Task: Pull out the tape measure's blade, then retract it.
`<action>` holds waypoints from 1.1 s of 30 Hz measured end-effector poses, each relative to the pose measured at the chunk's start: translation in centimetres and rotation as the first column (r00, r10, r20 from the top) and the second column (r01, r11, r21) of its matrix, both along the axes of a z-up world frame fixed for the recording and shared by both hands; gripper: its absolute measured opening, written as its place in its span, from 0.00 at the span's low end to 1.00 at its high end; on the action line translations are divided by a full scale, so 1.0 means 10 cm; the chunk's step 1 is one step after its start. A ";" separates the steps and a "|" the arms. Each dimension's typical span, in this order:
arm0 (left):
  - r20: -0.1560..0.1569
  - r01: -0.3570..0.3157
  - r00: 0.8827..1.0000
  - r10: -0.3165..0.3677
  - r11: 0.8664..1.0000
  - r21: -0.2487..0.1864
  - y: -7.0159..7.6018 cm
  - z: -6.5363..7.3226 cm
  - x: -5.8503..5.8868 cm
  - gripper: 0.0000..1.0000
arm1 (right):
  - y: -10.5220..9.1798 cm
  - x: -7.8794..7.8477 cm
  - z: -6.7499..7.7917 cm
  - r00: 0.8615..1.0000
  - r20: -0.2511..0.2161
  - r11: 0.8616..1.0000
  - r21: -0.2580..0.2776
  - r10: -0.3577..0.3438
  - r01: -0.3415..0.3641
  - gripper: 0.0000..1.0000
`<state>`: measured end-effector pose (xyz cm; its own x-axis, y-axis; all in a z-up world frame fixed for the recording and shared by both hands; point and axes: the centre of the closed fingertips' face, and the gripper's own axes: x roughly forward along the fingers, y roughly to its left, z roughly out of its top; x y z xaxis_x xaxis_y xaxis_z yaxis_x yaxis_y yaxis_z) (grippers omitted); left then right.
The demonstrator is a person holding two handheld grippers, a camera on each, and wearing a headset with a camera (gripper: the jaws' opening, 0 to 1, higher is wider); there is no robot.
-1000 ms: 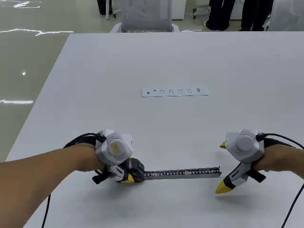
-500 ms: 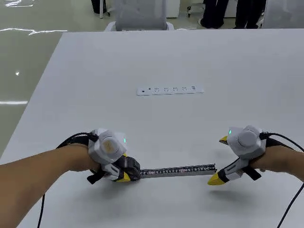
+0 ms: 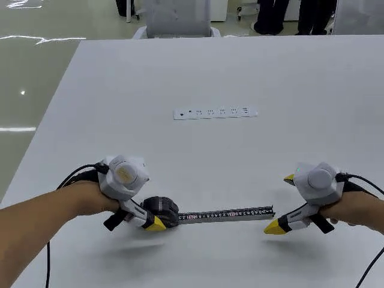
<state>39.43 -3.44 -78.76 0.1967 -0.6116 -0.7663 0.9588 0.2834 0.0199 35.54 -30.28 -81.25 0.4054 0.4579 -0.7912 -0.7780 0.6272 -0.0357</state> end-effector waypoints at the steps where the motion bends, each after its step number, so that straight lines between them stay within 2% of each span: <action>1: 0.003 -0.010 1.000 0.011 1.000 -0.022 0.00 0.02 0.01 0.91 | 0.00 0.00 0.01 1.000 0.003 1.000 0.003 -0.001 0.001 1.00; 2: 0.010 -0.030 0.999 0.031 0.998 -0.052 0.00 0.05 0.02 0.93 | 0.01 -0.01 0.03 1.000 0.001 1.000 0.014 -0.003 0.003 1.00; 4: 0.022 -0.077 0.997 0.079 0.993 -0.084 0.03 0.09 0.06 0.99 | 0.01 -0.01 0.04 1.000 0.004 1.000 0.018 -0.004 0.004 1.00; 7: -0.008 -0.152 0.988 0.152 0.981 -0.120 0.14 0.12 0.04 0.99 | 0.00 -0.02 0.07 0.999 0.016 0.999 0.036 -0.034 0.033 1.00; 10: -0.014 -0.195 0.981 0.195 0.969 -0.149 0.23 0.15 0.02 0.99 | -0.02 -0.03 0.09 0.997 0.027 0.996 0.057 -0.071 0.070 1.00; 14: -0.021 -0.232 0.973 0.231 0.959 -0.163 0.35 0.14 -0.02 0.99 | -0.05 -0.05 0.09 0.993 0.035 0.991 0.076 -0.109 0.106 1.00; 17: -0.027 -0.270 0.963 0.270 0.945 -0.186 0.43 0.16 -0.07 0.99 | -0.04 -0.09 0.11 0.990 0.049 0.988 0.087 -0.131 0.126 1.00; 19: -0.022 -0.288 0.957 0.289 0.938 -0.195 0.49 0.16 -0.07 0.99 | -0.04 -0.11 0.13 0.988 0.062 0.986 0.094 -0.142 0.136 1.00; 21: -0.039 -0.321 0.946 0.321 0.923 -0.213 0.54 0.17 -0.11 0.99 | -0.05 -0.13 0.15 0.985 0.075 0.984 0.103 -0.156 0.148 1.00; 22: -0.031 -0.343 0.938 0.346 0.911 -0.228 0.57 0.20 -0.11 0.99 | -0.05 -0.14 0.17 0.983 0.081 0.981 0.112 -0.166 0.157 1.00; 24: -0.031 -0.361 0.931 0.364 0.901 -0.243 0.62 0.21 -0.13 0.99 | -0.07 -0.16 0.20 0.979 0.090 0.977 0.125 -0.185 0.173 1.00; 26: -0.056 -0.387 0.921 0.386 0.886 -0.257 0.68 0.22 -0.16 0.99 | -0.08 -0.17 0.23 0.973 0.113 0.971 0.153 -0.204 0.185 1.00; 28: -0.037 -0.388 0.919 0.392 0.883 -0.265 0.74 0.24 -0.20 0.99 | -0.09 -0.23 0.26 0.970 0.112 0.967 0.164 -0.217 0.198 1.00; 31: -0.047 -0.405 0.911 0.409 0.869 -0.285 0.79 0.28 -0.23 0.99 | -0.13 -0.29 0.22 0.967 0.109 0.964 0.162 -0.230 0.211 1.00; 33: -0.039 -0.408 0.908 0.416 0.864 -0.296 0.83 0.31 -0.26 0.99 | -0.13 -0.34 0.23 0.964 0.110 0.961 0.166 -0.242 0.223 1.00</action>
